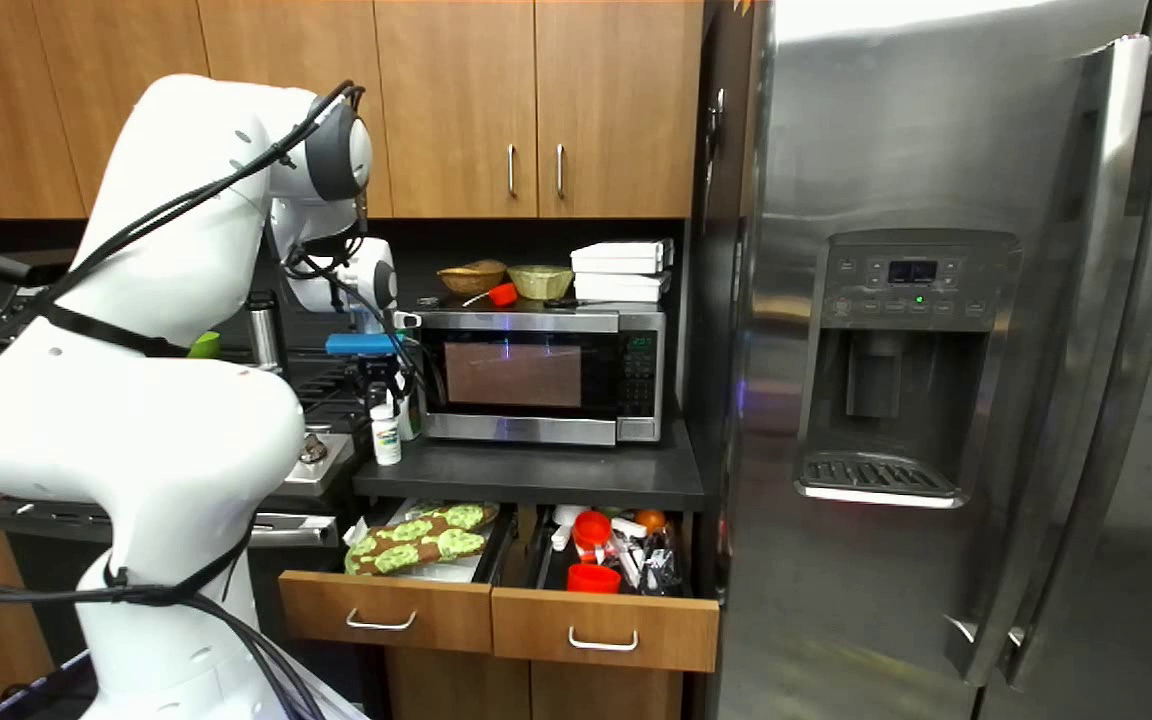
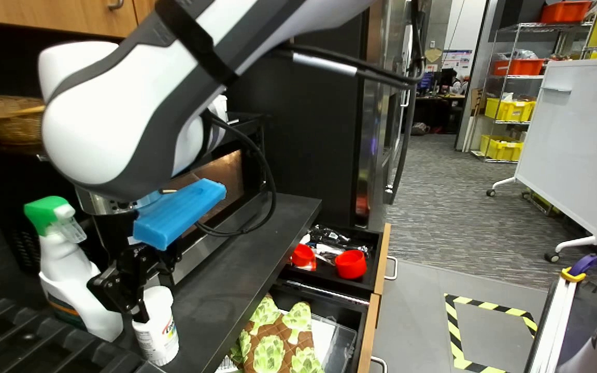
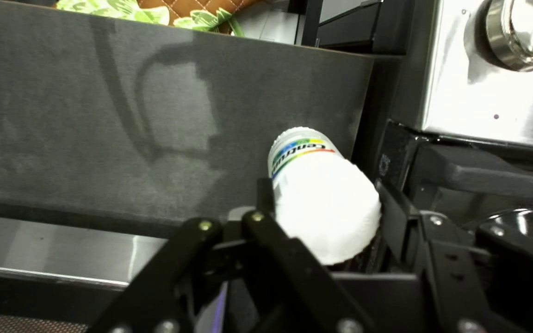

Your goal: Put the lid on the bottle

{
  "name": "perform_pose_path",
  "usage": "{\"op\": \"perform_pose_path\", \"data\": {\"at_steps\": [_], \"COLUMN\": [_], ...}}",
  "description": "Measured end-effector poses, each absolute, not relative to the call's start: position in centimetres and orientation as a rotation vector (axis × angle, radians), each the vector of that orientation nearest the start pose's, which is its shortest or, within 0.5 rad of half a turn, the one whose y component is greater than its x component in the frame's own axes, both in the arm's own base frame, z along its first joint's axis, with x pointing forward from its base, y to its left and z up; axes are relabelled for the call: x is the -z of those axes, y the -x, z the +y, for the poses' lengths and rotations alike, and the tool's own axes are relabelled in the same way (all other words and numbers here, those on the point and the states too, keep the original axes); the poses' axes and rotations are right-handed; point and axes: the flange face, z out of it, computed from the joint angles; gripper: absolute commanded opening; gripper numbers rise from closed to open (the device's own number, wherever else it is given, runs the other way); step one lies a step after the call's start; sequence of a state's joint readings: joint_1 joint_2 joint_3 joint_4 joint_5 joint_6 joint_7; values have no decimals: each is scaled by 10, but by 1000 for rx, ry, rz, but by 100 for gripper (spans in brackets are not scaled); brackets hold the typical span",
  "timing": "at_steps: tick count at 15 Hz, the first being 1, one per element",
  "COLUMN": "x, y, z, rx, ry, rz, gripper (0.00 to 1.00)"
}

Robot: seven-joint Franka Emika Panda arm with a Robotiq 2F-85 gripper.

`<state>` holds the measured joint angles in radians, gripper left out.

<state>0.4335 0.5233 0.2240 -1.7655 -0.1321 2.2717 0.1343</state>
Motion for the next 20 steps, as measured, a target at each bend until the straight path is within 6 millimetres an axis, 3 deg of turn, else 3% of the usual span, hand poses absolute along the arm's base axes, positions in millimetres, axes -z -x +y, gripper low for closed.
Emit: {"op": "perform_pose_path", "data": {"at_steps": [11, 20], "x": [-277, -268], "y": [-536, -538], "z": [393, 397], "rx": [9, -6], "ry": [2986, 2977], "rz": [-930, -944], "gripper": [31, 31]}}
